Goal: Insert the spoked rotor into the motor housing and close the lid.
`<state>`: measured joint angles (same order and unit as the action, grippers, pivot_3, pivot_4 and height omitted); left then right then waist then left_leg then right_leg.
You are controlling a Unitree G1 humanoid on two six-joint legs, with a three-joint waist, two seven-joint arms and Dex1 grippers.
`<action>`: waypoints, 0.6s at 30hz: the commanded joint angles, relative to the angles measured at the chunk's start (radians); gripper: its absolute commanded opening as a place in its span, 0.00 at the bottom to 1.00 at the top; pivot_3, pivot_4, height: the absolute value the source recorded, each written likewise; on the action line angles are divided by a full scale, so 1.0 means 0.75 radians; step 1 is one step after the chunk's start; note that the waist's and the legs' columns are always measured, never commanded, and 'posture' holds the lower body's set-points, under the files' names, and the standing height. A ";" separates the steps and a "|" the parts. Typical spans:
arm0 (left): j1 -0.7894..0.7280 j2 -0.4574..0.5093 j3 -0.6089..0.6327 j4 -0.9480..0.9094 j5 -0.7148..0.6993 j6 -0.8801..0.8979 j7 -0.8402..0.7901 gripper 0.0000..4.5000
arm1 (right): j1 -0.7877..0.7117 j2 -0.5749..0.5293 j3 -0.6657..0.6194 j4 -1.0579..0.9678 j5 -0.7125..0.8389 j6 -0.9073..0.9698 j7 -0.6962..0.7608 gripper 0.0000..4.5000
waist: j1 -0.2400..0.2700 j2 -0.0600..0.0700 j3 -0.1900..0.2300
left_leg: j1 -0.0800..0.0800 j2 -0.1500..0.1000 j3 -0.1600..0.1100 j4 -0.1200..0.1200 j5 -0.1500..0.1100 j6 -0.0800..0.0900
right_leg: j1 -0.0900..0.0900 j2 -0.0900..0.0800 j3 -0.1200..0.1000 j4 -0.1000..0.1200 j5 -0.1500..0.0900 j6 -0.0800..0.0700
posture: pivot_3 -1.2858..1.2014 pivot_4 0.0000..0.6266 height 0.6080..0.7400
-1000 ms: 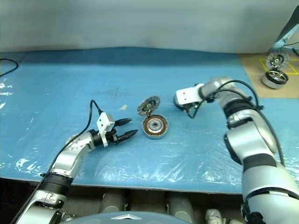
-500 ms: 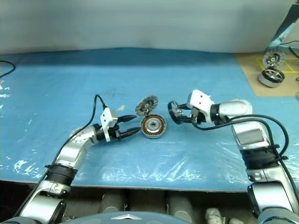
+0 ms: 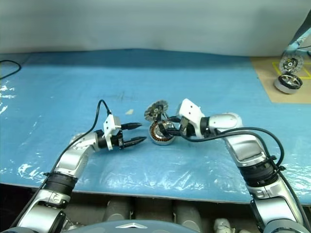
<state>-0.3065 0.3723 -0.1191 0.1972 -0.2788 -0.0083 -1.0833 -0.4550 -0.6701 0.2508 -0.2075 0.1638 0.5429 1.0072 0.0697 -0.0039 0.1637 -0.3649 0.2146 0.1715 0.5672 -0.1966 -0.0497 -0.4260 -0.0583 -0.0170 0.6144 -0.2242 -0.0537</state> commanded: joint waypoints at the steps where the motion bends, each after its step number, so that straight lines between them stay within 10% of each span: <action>1: 0.013 0.020 0.007 -0.106 -0.022 0.034 0.013 0.67 | -0.037 -0.015 0.025 0.025 -0.046 -0.091 0.015 0.38 | 0.000 0.000 0.000 | 0.000 0.000 0.000 -0.001 0.000 0.000 | 0.000 0.000 0.000 0.000 0.000 0.000 | 0.52 0.24 1.00; 15: 0.036 0.021 -0.010 -0.218 -0.022 0.121 0.070 0.67 | -0.096 -0.035 0.106 0.056 -0.152 -0.204 0.069 0.38 | -0.001 0.000 0.000 | 0.001 0.000 0.000 0.000 0.000 0.000 | 0.001 0.000 0.000 0.000 0.001 0.001 | 0.52 0.24 1.00; 18: 0.029 0.016 -0.010 -0.221 -0.017 0.122 0.087 0.67 | -0.099 -0.031 0.127 0.074 -0.192 -0.238 0.063 0.61 | -0.001 0.000 0.000 | 0.001 0.000 0.000 0.001 0.000 0.000 | 0.001 0.000 0.000 0.001 0.001 0.001 | 0.52 0.24 1.00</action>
<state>-0.2730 0.3837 -0.1243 0.0688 -0.2889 0.0859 -1.0266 -0.5170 -0.6849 0.3435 -0.1534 0.0387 0.3844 1.0563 0.0686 -0.0039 0.1637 -0.3639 0.2146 0.1715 0.5679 -0.1963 -0.0497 -0.4250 -0.0582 -0.0170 0.6153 -0.2238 -0.0533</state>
